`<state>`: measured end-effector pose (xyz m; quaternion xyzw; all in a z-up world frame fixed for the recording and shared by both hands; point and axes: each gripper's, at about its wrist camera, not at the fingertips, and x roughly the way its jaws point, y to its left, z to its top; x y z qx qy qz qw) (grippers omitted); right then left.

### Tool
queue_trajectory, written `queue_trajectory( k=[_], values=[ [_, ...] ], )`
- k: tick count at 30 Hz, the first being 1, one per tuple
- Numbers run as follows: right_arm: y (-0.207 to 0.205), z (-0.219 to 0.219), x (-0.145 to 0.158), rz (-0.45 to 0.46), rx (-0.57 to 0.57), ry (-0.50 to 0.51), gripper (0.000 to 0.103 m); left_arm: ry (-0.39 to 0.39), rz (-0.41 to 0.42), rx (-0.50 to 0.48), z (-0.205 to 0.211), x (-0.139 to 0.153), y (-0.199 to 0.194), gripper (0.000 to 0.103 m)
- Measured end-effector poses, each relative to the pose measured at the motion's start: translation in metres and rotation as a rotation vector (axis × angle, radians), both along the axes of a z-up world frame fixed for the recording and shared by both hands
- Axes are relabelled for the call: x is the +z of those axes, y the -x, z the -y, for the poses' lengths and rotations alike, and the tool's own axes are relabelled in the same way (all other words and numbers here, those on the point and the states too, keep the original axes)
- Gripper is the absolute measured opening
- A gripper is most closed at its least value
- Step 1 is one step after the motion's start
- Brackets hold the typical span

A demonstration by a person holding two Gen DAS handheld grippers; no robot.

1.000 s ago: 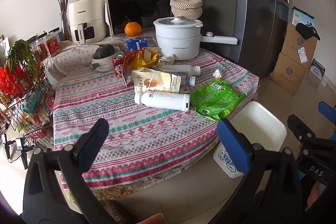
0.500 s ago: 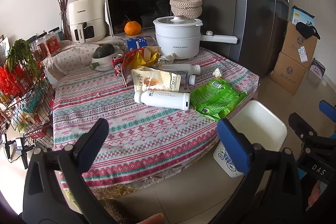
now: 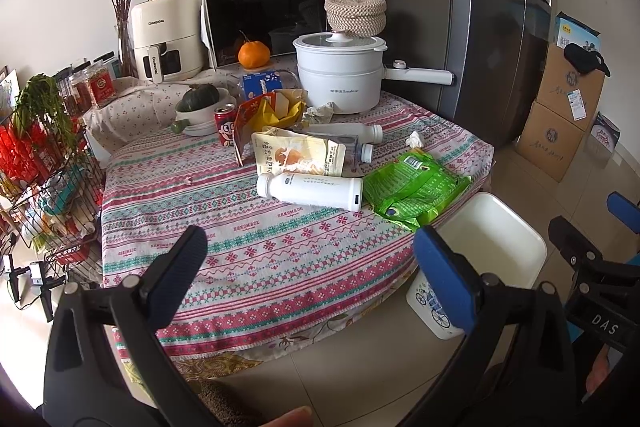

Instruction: Collect trash

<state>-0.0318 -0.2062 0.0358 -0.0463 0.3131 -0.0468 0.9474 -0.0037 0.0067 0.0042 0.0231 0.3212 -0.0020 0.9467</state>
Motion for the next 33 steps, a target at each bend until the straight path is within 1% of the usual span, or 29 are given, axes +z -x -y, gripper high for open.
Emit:
queue_trajectory(
  k=[18,20,23,26,28,29,31,33],
  values=[
    [0.001,0.002,-0.002,-0.010,-0.003,-0.002,0.103,-0.003,-0.002,-0.005,-0.002,-0.002,-0.002,0.102],
    [0.000,0.004,-0.002,-0.018,-0.005,-0.008,0.103,-0.016,-0.004,-0.005,-0.002,-0.003,-0.005,0.102],
    [-0.004,0.004,0.002,-0.028,0.006,0.008,0.103,0.004,-0.036,-0.011,-0.005,-0.005,-0.014,0.102],
    [-0.011,0.000,0.010,-0.006,0.036,0.068,0.103,0.041,-0.090,-0.024,-0.011,-0.009,-0.031,0.102],
    [-0.020,0.000,0.016,0.005,0.048,0.110,0.103,0.045,-0.113,-0.050,-0.012,-0.011,-0.043,0.102],
    [-0.026,0.001,0.018,-0.005,0.067,0.103,0.103,0.038,-0.129,-0.057,-0.011,-0.013,-0.051,0.102],
    [-0.043,0.004,0.020,-0.054,0.106,0.063,0.103,0.032,-0.152,-0.061,-0.012,-0.017,-0.065,0.102],
    [-0.066,0.005,0.017,-0.130,0.150,0.037,0.103,0.046,-0.186,-0.057,-0.014,-0.023,-0.081,0.102]
  ],
)
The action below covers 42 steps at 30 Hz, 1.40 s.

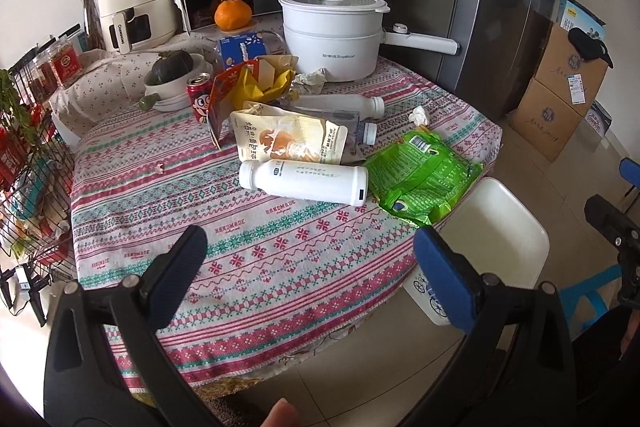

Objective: Collect trash
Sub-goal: 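Grasp the white yogurt bottle with the left tool while the right tool grasps the green snack bag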

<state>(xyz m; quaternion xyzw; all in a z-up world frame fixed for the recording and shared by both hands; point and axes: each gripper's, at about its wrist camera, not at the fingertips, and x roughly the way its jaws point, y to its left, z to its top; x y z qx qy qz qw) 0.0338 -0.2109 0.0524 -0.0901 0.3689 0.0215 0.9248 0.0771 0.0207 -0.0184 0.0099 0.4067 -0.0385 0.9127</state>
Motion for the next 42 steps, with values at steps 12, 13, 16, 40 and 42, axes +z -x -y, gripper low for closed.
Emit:
queue_trajectory(
  k=[12,13,16,40,42],
  values=[
    [-0.103,0.013,-0.071,-0.270,0.041,-0.085,0.103,0.266,-0.284,0.209,-0.018,-0.071,-0.108,0.084],
    [-0.110,0.016,-0.079,-0.299,0.045,-0.077,0.103,0.277,-0.304,0.227,-0.015,-0.078,-0.117,0.083],
    [-0.128,0.027,-0.096,-0.349,0.013,-0.096,0.103,0.256,-0.316,0.268,-0.003,-0.089,-0.138,0.083],
    [-0.185,0.057,-0.151,-0.526,-0.115,-0.349,0.100,0.282,-0.454,0.316,0.012,-0.123,-0.146,0.051],
    [-0.188,0.062,-0.156,-0.541,-0.137,-0.418,0.095,0.279,-0.445,0.287,0.013,-0.118,-0.136,0.050]
  ],
)
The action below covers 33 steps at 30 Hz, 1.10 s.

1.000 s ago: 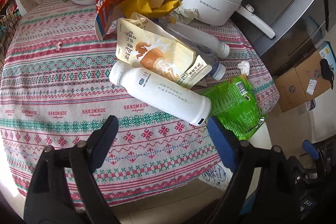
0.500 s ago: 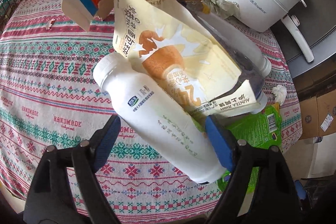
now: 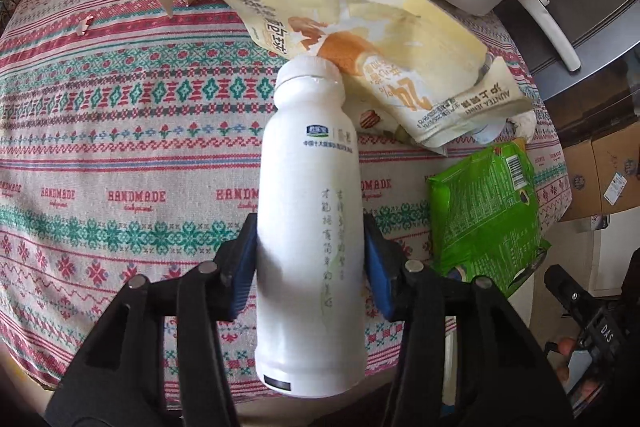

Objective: Collect trash
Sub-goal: 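Grasp the white yogurt bottle with the left tool while the right tool grasps the green snack bag, then carry the bottle with the left tool while the right tool drops the green bag into the white bin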

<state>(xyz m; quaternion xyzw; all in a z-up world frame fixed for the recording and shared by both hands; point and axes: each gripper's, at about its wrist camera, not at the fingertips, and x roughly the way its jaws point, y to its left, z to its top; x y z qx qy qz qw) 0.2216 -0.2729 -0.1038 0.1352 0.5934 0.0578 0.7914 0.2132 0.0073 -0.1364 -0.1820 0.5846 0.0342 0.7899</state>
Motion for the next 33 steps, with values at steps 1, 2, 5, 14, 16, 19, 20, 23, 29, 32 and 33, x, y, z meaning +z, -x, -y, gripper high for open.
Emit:
queue_trajectory(
  k=[1,2,5,14,16,19,20,23,29,32,33],
  values=[
    [-0.001,0.001,-0.003,-0.006,-0.015,-0.034,0.090,-0.001,0.009,-0.015,-0.001,0.004,0.005,0.050],
    [-0.003,0.002,-0.006,-0.013,-0.029,-0.064,0.083,-0.007,0.018,-0.030,0.002,0.007,0.009,0.050],
    [-0.006,0.002,-0.019,-0.041,-0.062,-0.111,0.066,-0.024,0.045,-0.072,0.003,0.016,0.022,0.050],
    [-0.004,0.004,-0.033,-0.043,-0.086,-0.186,0.013,-0.035,0.117,-0.127,-0.024,0.046,0.060,0.050],
    [-0.001,0.005,-0.031,-0.033,-0.089,-0.193,0.008,-0.037,0.141,-0.145,-0.025,0.054,0.072,0.050],
    [0.007,0.002,-0.015,0.017,-0.065,-0.156,0.006,-0.043,0.184,-0.180,-0.030,0.064,0.083,0.050],
    [0.010,0.002,-0.008,0.039,-0.055,-0.148,0.005,-0.050,0.198,-0.192,-0.029,0.068,0.083,0.050],
    [0.020,0.004,0.018,0.114,-0.036,-0.130,0.004,-0.051,0.238,-0.227,-0.023,0.077,0.095,0.050],
    [0.041,0.018,0.060,0.231,-0.030,-0.085,0.004,-0.047,0.288,-0.294,-0.011,0.089,0.107,0.050],
    [0.056,0.032,0.078,0.277,-0.040,-0.047,0.004,-0.039,0.300,-0.327,0.006,0.089,0.104,0.050],
    [0.061,0.038,0.083,0.292,-0.046,-0.034,0.004,-0.034,0.301,-0.337,0.010,0.090,0.103,0.050]
  ],
)
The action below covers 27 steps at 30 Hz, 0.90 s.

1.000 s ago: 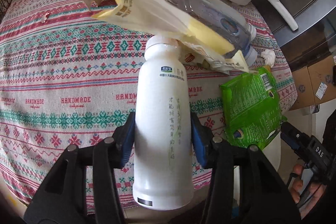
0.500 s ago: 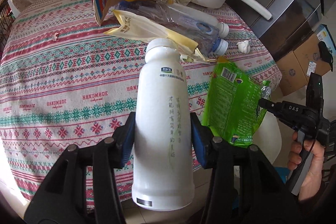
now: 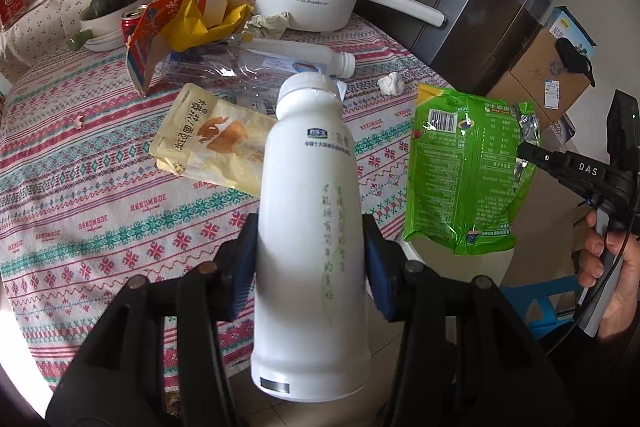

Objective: Collect trash
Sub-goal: 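Carry the bottle with the left tool while the right tool drops the green bag into the white bin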

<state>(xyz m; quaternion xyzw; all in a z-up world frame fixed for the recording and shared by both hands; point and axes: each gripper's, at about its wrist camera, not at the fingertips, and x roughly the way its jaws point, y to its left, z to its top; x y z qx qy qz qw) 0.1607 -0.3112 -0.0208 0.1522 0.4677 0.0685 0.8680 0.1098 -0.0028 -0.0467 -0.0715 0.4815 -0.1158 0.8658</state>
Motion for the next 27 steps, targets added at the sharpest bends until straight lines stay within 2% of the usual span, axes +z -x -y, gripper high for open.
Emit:
queue_trajectory(
  k=[4,9,12,20,25,27],
  values=[
    [0.021,0.024,0.017,0.049,-0.041,0.059,0.004,0.015,0.007,-0.043,0.018,0.002,0.002,0.050],
    [0.043,0.046,0.014,0.040,-0.089,0.220,0.004,0.023,0.010,-0.099,0.041,0.003,0.007,0.050],
    [0.046,0.060,-0.006,-0.032,-0.108,0.235,0.004,0.023,0.011,-0.138,0.056,0.003,0.009,0.050],
    [0.033,0.084,-0.084,-0.259,-0.133,0.136,0.004,-0.010,-0.001,-0.226,0.093,-0.008,0.011,0.050],
    [0.020,0.079,-0.115,-0.333,-0.135,0.142,0.004,-0.029,-0.009,-0.259,0.106,-0.016,0.012,0.050],
    [0.018,0.079,-0.123,-0.354,-0.132,0.145,0.009,-0.032,-0.013,-0.269,0.109,-0.018,0.012,0.050]
  ],
)
